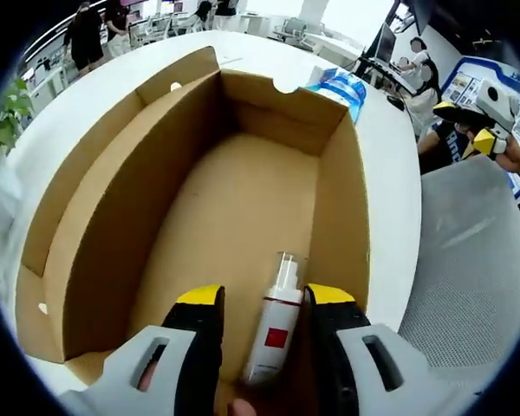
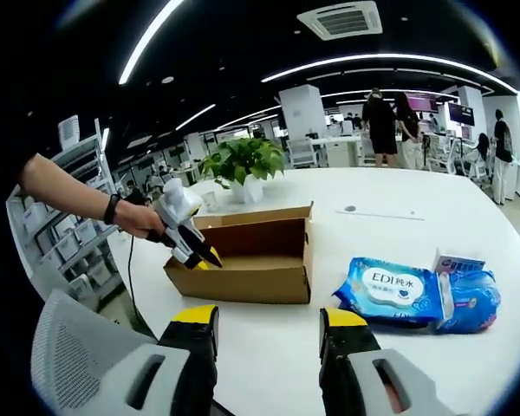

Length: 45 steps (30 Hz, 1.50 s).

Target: Operate the shoe box by opening the lid, removing the specified soft item, and placing it in the target area until the item is outside and the box remains undamaged.

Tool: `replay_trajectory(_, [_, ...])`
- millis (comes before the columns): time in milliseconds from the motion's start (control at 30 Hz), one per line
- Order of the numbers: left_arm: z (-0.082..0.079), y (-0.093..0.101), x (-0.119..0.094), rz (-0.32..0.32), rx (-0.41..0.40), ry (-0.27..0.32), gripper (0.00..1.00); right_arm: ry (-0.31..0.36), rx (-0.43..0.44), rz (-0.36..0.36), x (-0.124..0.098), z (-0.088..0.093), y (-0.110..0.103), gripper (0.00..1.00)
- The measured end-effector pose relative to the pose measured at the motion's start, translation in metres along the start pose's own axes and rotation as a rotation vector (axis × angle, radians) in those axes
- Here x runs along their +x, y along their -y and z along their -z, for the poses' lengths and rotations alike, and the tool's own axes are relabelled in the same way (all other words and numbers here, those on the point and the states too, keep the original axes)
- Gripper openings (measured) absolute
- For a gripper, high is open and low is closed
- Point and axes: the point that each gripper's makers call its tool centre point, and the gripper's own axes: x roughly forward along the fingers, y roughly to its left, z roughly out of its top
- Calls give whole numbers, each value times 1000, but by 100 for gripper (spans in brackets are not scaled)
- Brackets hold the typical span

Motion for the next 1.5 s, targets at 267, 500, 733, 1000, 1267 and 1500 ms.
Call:
replay_trajectory(267, [2, 0, 4, 11, -11, -7, 37, -7, 8, 4, -1, 5, 1, 44])
replay_trajectory(500, [3, 3, 6, 20, -27, -1, 37, -17, 3, 1, -1, 11, -1, 44])
replay_trajectory(733, [9, 7, 15, 28, -21, -19, 31, -27, -3, -4, 0, 14, -5, 44])
replay_trajectory(1000, [10, 6, 20, 20, -40, -19, 27, -35, -8, -1, -1, 18, -7, 44])
replay_trajectory(1267, [10, 7, 22, 17, -52, -4, 22, -34, -12, -6, -1, 18, -8, 44])
replay_trajectory(1500, [11, 8, 22, 12, -54, -6, 22, -34, -9, -9, 0, 19, -10, 43])
